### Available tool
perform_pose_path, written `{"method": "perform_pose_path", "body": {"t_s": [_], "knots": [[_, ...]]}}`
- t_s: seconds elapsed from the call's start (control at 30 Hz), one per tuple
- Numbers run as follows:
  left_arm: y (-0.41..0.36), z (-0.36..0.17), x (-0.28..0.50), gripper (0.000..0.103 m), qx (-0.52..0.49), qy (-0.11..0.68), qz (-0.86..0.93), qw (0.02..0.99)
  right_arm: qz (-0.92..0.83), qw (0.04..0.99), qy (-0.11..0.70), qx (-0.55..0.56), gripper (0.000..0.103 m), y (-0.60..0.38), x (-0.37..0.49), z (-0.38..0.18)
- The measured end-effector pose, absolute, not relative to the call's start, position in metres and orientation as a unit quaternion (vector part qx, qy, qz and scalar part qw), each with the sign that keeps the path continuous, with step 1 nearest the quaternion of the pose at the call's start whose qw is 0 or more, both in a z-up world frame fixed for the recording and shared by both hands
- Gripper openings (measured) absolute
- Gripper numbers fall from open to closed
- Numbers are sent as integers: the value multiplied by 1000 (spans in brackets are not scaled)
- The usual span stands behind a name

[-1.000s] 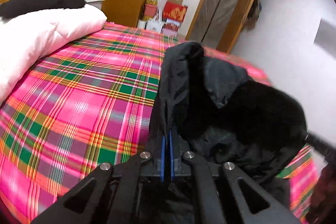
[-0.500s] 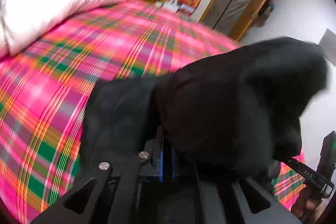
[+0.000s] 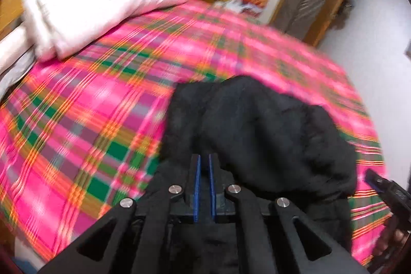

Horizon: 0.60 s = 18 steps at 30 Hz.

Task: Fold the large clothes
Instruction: 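Lift the hem with both tools and fold it toward the hood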

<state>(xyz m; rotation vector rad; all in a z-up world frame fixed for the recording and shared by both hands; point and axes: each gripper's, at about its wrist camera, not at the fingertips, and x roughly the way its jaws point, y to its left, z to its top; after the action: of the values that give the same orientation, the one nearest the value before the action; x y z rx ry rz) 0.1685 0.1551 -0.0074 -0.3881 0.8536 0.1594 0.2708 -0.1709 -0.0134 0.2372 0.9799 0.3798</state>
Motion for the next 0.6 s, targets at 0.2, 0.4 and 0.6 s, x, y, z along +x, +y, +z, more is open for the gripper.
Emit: {"method": "perform_pose_path", "body": {"t_s": [0.2, 0.4, 0.6], "knots": [[122, -2, 222, 21, -174, 393, -6, 903, 186, 842, 490, 130, 44, -139, 298, -34], [99, -40, 234, 21, -155, 434, -50, 886, 171, 808, 551, 119, 9, -130, 293, -98], [103, -62, 245, 21, -172, 459, -44, 870, 150, 793, 580, 113, 2, -134, 284, -143]]}}
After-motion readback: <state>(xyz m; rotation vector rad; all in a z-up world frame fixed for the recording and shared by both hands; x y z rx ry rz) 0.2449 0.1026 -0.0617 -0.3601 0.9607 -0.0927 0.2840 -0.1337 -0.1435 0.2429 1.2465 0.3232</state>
